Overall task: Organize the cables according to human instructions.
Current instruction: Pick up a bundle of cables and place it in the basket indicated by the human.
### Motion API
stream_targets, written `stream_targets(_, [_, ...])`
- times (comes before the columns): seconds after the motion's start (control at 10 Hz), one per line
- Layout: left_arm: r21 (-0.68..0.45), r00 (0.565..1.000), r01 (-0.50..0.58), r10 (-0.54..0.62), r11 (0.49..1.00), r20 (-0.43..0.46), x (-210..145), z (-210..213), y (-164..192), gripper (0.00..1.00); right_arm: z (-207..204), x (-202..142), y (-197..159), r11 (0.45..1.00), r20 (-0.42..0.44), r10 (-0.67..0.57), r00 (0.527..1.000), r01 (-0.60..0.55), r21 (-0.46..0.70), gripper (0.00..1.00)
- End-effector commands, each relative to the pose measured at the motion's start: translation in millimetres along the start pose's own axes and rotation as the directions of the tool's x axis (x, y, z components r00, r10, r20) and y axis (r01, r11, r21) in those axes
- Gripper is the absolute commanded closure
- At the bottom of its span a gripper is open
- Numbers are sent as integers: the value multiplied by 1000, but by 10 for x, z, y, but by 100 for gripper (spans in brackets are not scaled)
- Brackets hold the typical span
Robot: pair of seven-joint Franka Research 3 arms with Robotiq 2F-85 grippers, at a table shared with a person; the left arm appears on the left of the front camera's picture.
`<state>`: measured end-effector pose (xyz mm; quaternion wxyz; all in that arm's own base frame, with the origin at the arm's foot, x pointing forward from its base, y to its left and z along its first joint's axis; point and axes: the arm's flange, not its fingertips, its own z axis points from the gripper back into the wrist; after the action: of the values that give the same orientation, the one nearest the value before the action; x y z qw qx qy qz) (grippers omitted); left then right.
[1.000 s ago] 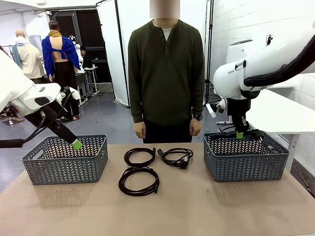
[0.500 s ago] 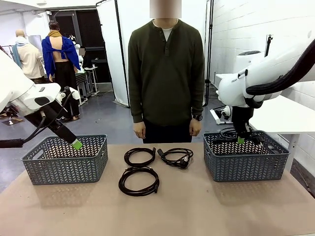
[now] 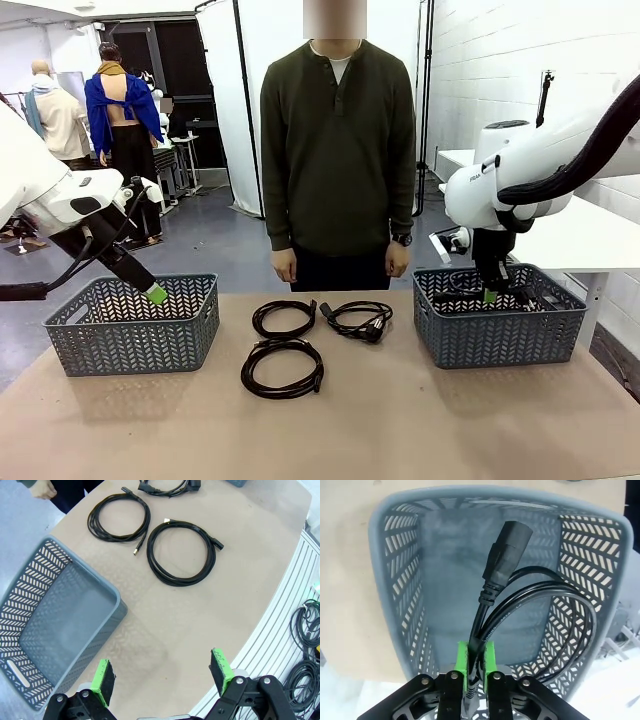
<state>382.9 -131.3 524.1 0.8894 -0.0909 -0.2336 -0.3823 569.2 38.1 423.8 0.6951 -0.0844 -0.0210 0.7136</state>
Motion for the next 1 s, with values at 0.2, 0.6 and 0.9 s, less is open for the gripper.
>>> stream_targets(0.2, [-12,1000,6,-6,1000,15,-18,-4,17,0,-66,-36,-49,1000,11,16,1000,-16,-2,53])
stream_targets(0.6, [-12,1000,6,-6,1000,15,-18,-4,17,0,116,32,2,999,0,5,1000,-5,46,0])
stream_targets(0.9, [-12,1000,6,-6,1000,15,-18,-4,17,0,289,68,5,998,-22,-19,1000,20,57,0])
